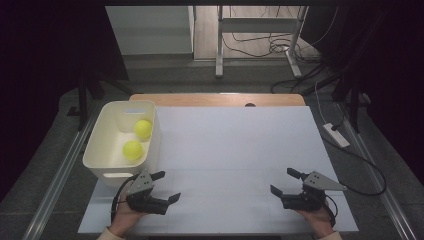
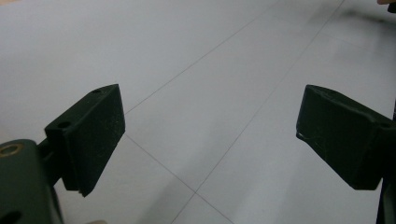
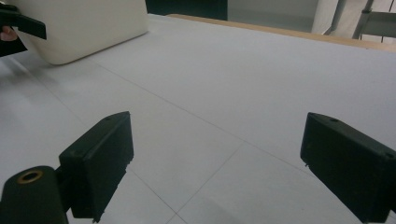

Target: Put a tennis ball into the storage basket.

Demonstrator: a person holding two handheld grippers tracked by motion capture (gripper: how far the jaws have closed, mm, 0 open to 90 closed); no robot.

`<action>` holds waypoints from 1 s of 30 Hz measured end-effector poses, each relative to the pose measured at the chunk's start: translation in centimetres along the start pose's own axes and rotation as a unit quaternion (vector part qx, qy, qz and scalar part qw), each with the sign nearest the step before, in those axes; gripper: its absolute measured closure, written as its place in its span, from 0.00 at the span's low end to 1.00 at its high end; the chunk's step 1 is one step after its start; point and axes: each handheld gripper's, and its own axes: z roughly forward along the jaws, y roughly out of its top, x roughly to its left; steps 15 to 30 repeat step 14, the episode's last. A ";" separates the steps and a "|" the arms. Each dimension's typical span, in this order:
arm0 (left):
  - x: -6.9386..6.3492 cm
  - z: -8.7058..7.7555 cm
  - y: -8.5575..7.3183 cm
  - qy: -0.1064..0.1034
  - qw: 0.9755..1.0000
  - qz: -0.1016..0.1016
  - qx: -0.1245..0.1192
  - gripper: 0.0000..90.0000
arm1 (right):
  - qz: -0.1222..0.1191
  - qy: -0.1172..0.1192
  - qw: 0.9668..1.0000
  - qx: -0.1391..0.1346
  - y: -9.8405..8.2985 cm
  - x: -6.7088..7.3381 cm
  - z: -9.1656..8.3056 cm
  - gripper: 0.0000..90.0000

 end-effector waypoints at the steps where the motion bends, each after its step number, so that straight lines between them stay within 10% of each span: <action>1: 0.0 0.0 0.0 0.000 1.000 -0.001 -0.001 0.10 | 0.000 0.001 1.000 0.000 0.0 0.0 0.0 0.10; 30: -0.1 0.1 -0.1 -0.004 1.000 0.000 0.001 0.09 | -0.002 0.008 1.000 -0.002 -0.1 0.0 -0.1 0.10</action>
